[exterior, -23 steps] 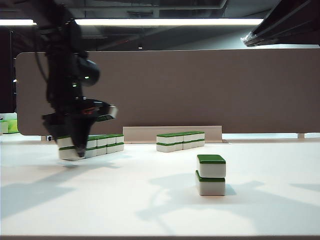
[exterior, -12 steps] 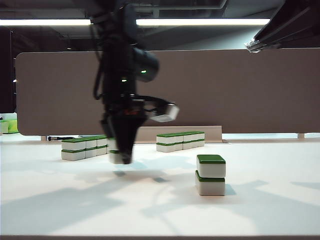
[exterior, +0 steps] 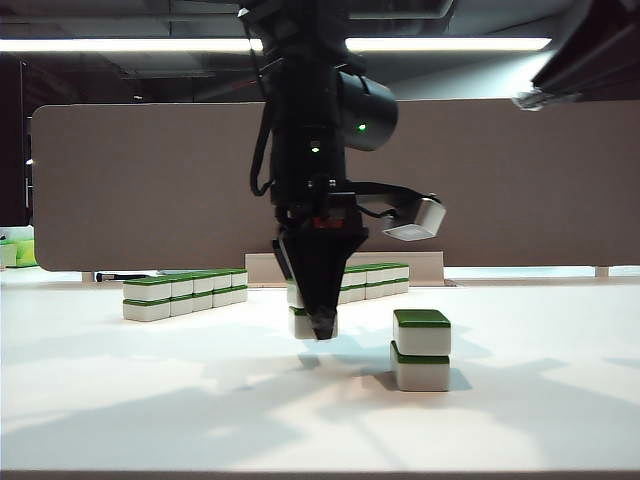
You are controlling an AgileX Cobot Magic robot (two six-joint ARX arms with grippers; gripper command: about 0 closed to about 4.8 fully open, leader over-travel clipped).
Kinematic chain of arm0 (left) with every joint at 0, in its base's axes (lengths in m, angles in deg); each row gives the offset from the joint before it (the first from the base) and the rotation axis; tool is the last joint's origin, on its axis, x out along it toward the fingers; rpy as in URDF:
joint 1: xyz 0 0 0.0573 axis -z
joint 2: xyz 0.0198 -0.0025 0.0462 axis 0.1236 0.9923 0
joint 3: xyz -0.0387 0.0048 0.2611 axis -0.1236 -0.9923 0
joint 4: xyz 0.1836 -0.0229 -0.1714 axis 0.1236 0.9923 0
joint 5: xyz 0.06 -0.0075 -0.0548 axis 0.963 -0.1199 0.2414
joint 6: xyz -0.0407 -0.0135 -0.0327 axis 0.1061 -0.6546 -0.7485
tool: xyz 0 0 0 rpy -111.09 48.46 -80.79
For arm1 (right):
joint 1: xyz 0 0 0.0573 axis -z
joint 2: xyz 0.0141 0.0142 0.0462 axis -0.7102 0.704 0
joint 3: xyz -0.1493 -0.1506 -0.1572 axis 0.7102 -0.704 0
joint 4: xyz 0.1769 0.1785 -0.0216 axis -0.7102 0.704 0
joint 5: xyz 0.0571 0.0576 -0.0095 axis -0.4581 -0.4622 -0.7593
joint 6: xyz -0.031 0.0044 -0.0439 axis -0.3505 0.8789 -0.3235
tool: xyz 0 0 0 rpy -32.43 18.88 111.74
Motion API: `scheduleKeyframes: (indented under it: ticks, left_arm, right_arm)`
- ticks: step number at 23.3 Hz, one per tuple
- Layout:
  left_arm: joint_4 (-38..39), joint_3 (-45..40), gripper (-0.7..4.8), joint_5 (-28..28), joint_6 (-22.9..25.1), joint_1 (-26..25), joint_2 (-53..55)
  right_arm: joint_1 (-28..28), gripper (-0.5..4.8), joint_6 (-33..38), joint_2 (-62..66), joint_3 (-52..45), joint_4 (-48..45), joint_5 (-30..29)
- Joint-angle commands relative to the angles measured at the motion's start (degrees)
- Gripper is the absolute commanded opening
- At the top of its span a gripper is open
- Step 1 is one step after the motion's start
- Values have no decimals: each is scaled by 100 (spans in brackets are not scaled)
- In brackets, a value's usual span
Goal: Take a mahjong tile from the mahjong wall and then place it on the table close to you.
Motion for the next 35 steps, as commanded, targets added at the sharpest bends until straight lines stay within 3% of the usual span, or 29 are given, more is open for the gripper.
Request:
scheduleKeyframes:
  ticks: [1, 8, 26, 33, 34, 35]
  left_arm:
    - [26, -7, 170, -85, 63, 105, -33]
    - [85, -35, 170, -210, 61, 293, -24]
    - [146, -39, 171, -474, 59, 444, 282]
    - [457, -37, 192, -476, 24, 448, 284]
    - [455, -37, 206, -476, -4, 450, 284]
    - [435, -37, 258, -476, -7, 450, 291]
  right_arm:
    - [286, -1, -15, -85, 42, -63, -37]
    - [876, -1, -15, -151, 42, -68, -50]
    - [892, -1, -15, -149, 42, -68, -44]
    - [892, -1, -15, -149, 42, -70, -44]
    - [892, -1, -15, -149, 42, -70, -44]
    - [892, -1, -17, -149, 42, -70, -44]
